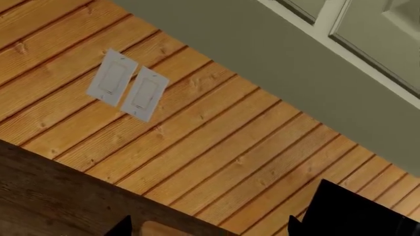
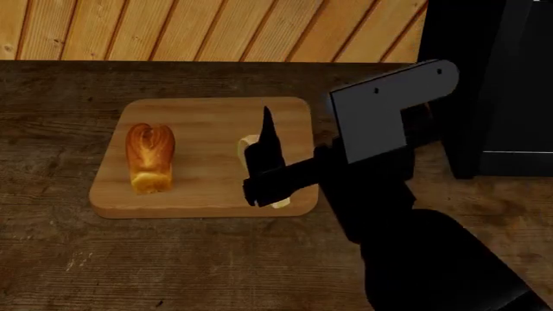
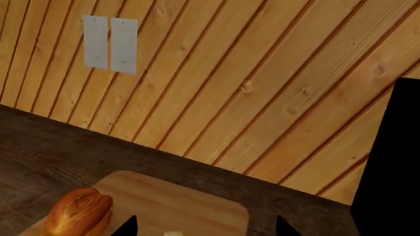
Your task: Place the bread and cheese on the cutting board.
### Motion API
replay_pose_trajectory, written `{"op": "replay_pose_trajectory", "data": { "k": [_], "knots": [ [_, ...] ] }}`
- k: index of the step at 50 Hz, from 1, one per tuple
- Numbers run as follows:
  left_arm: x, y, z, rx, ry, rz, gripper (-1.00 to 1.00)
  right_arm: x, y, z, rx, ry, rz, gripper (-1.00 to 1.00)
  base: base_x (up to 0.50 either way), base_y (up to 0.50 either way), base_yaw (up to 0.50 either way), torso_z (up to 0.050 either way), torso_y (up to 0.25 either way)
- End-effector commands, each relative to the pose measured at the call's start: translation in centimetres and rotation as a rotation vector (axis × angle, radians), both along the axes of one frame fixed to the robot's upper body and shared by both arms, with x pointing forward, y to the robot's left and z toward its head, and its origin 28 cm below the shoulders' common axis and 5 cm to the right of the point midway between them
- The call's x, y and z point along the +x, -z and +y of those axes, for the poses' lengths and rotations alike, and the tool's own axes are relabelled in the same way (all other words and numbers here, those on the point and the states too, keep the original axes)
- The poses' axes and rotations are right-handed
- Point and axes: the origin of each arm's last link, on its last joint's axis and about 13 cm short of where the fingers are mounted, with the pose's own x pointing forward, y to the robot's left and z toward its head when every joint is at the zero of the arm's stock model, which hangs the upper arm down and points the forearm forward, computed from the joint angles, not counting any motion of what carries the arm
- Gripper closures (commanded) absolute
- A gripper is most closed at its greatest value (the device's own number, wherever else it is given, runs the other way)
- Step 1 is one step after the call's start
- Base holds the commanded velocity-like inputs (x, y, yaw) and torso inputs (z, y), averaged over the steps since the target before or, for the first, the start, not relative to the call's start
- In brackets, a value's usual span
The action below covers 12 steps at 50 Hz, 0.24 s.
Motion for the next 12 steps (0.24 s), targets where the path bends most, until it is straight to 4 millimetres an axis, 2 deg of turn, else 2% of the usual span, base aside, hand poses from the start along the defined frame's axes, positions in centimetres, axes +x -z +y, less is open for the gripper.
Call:
{"op": "replay_pose_trajectory", "data": {
  "k": [1,12],
  "knots": [
    [-0.3,0.5,-0.2,-0.006,-0.003,-0.010,-1.00,-2.1,0.0,0.2,0.025,0.036,-0.103,-1.00,0.00,0.00,0.00,0.000,0.000],
    [-0.9,0.9,-0.7,-0.002,0.015,0.001,-1.00,-3.9,-1.1,0.5,0.006,0.044,-0.163,-1.00,0.00,0.00,0.00,0.000,0.000]
  ]
}}
